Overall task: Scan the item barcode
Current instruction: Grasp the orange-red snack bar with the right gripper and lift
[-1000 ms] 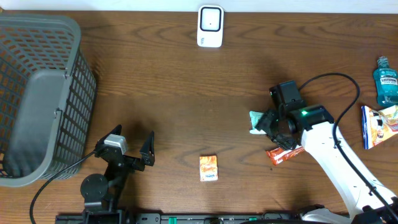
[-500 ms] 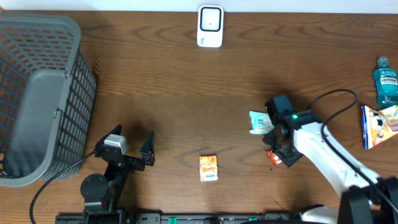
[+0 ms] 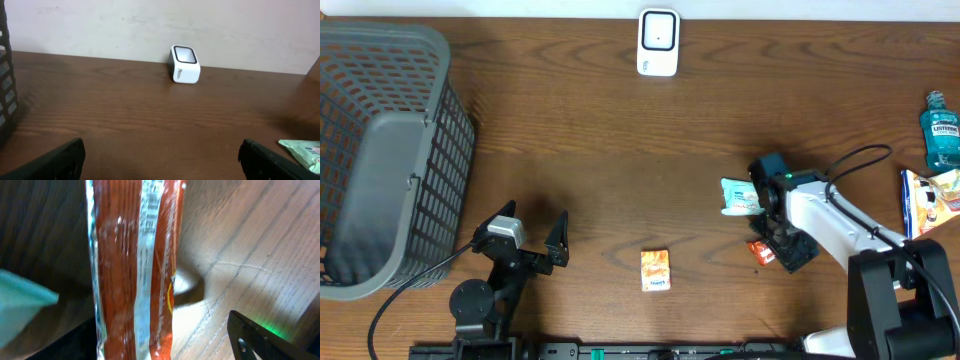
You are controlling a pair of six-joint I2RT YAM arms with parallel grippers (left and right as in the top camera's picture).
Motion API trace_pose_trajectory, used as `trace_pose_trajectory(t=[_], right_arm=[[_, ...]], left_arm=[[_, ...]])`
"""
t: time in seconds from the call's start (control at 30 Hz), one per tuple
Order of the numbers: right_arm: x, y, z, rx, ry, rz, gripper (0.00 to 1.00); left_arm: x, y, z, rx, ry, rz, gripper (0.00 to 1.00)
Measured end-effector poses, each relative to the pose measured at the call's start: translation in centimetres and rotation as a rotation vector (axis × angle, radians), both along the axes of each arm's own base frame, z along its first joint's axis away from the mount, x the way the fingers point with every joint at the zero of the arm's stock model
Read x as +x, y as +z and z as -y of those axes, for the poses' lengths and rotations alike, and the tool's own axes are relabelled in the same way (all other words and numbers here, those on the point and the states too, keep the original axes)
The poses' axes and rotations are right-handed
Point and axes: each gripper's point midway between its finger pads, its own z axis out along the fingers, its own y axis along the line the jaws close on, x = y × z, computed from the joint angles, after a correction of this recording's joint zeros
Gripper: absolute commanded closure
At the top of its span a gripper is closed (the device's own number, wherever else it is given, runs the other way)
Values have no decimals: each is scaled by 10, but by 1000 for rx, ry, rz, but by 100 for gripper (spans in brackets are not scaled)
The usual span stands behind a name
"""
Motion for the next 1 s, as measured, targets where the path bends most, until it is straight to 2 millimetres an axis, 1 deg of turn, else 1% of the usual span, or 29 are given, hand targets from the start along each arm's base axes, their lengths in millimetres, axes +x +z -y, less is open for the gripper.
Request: trace_pose_trajectory(t=[0.03,0.1,0.13,0.17,0.23,0.33,0.43,0.53,0.6,0.7,0.77,0.87,0.97,1.0], right_arm=[[1,-1,2,-8,-9,-8,26],[3,-2,4,-21,-18,-22,35],[5,-4,6,-36,-19,-29,46],[7,-5,7,-46,-21,-34,62],[11,-9,10,-79,-38,-34,99],[11,-16,22,-161,-45,-63,99],[-1,-18,45,-312,-8,-144,99],[-9,-18,61,-421,39,-196,99],[-12,-18,65,-448,60,-213,99],[-11,-15,64,-432,87,-236,99],[-12,-13,61,-387,72,-250,99],[-15,-10,40,-236,36,-238,99],[0,-5,9,-57,41,-130,99],[7,0,-3,1,54,-85,99]], left_arm=[[0,0,0,0,0,0,2],[0,0,0,0,0,0,2],[0,0,0,0,0,0,2],[0,0,0,0,0,0,2],[0,0,0,0,0,0,2],[0,0,0,0,0,0,2],[0,0,0,0,0,0,2],[0,0,0,0,0,0,2],[0,0,0,0,0,0,2],[0,0,0,0,0,0,2],[0,0,0,0,0,0,2],[0,0,0,0,0,0,2],[0,0,0,0,0,0,2],[0,0,0,0,0,0,2]])
